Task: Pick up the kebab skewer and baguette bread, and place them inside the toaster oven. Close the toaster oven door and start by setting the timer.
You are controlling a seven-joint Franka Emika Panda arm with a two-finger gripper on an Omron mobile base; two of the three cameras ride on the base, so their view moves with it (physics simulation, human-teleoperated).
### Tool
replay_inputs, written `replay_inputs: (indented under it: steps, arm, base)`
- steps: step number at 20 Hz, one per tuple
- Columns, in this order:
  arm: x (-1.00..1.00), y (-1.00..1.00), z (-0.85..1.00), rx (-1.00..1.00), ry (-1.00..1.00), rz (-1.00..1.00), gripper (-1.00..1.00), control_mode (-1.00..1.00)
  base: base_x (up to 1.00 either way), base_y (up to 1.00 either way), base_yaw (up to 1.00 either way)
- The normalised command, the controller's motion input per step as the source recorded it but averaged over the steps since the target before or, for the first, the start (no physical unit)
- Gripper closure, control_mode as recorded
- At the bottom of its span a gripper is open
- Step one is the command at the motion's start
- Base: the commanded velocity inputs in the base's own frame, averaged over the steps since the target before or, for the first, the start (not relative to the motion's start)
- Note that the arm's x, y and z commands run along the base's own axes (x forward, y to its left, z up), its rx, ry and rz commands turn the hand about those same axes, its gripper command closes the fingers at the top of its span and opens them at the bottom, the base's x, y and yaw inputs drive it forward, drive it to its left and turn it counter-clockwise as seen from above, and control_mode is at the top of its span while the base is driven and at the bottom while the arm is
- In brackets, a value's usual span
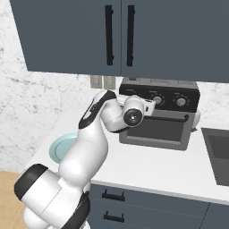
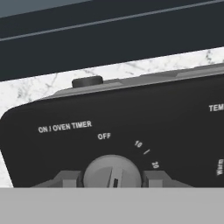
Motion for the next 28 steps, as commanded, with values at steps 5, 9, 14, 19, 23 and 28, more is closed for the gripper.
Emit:
replay_inputs:
  steps: [5, 9, 14, 19, 23, 28]
  arm:
    - [0.0, 0.0, 0.0, 0.0, 0.0, 0.0, 1.0, -1.0]
    - [0.0, 0.0, 0.0, 0.0, 0.0, 0.0, 1.0, -1.0]
    - [-0.04, 0.0, 0.0, 0.0, 0.0, 0.0, 1.0, -1.0]
    - [-0.14, 0.0, -0.02, 0.01, -0.01, 0.0, 1.0, -1.0]
    - [-0.1, 0.0, -0.01, 0.08, 0.0, -0.03, 1.0, -1.0]
    - [0.0, -0.06, 0.0, 0.11, 0.0, -0.03, 1.0, -1.0]
  base:
    - [0.0, 0.0, 0.0]
    - [0.0, 0.0, 0.0]
    - [0.0, 0.0, 0.0]
    - [0.0, 0.0, 0.0]
    - [0.0, 0.0, 0.0]
    - [0.0, 0.0, 0.0]
